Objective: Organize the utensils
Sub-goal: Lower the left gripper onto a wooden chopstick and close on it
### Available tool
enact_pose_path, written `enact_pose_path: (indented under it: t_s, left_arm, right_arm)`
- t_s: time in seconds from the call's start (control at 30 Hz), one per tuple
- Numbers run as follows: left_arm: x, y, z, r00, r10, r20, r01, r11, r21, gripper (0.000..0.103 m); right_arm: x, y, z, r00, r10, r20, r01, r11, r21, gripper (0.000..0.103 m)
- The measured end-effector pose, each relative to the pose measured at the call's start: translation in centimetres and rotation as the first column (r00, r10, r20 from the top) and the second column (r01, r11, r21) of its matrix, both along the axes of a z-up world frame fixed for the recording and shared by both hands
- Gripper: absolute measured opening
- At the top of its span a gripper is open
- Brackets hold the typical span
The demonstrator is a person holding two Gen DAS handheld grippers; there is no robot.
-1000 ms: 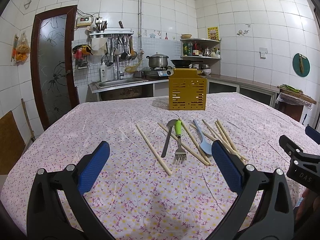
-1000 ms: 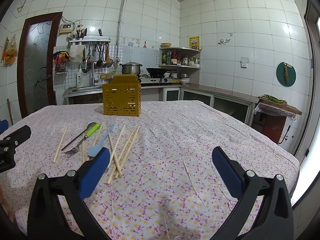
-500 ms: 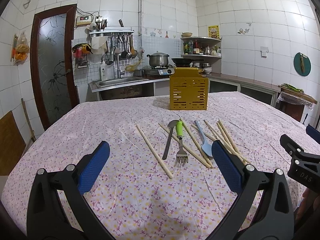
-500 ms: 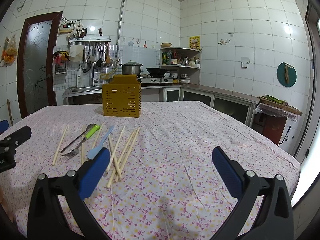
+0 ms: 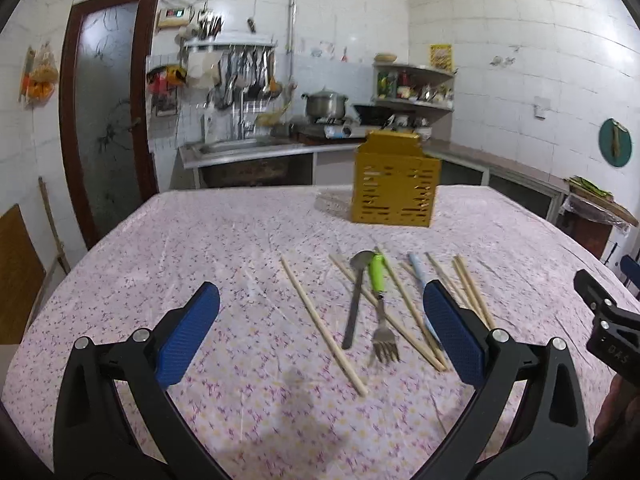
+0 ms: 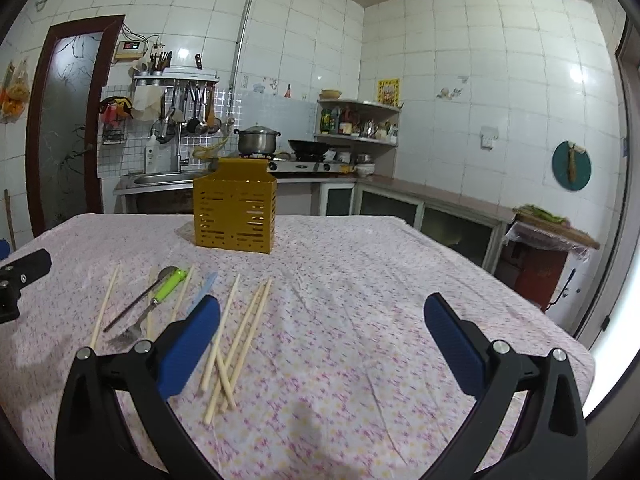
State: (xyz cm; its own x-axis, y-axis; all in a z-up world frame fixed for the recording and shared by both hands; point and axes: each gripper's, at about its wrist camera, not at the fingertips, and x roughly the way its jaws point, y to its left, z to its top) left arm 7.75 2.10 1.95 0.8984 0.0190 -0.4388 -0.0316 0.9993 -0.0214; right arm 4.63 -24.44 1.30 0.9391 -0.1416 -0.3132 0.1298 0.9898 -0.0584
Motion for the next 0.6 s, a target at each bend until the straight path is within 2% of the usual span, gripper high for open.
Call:
enact_pose_path:
  t_s: [0.07,0.17,0.3,0.4,0.47,0.53,0.6]
  left_arm:
    - [1.9,0.4,0.0,0.998,0.036,-0.048,-0.036,0.999,0.015,0.098]
    - [4.4,1.1,-0.1,0.994,0.041,-0.103,-0.041,0.999,0.005,0.098]
    - [9.0,2.2,-0.6,0.976,0.073,-0.204,-0.074,0.997,0.003,0.098]
    - [12.3,2.8,-1.6,0.961,0.068,-0.269,-0.073,0.997,-0.009,0.098]
    - [13.8,2.7,-2.4,0.952,0.077,-0.296,-0.076,0.997,0.014,0.098]
    - [15.3,2.3,-3.5,0.937,0.093,-0.337,-0.079,0.995,0.055,0.098]
    - [16.1,2.5,-4.2,0.925,0.088,-0.370,-0.078,0.996,0.044,0.097]
  right_arm:
    - [1.8,0.1,0.1,0.999,0.022,-0.041,-0.022,1.000,0.006,0.100]
    - [5.2,-0.1,0.1,0.991,0.041,-0.130,-0.038,0.999,0.023,0.099]
    - [10.1,-0.2,-0.8,0.973,0.038,-0.227,-0.031,0.999,0.033,0.099]
    - [13.8,0.1,-2.0,0.947,0.038,-0.320,-0.033,0.999,0.023,0.099]
    - [15.7,0.3,-2.9,0.932,0.040,-0.361,-0.033,0.999,0.024,0.099]
    - [17.4,0.4,-3.7,0.915,0.037,-0.401,-0.034,0.999,0.016,0.090]
    - [18.5,0.3,-4.6,0.898,0.047,-0.437,-0.036,0.999,0.033,0.081]
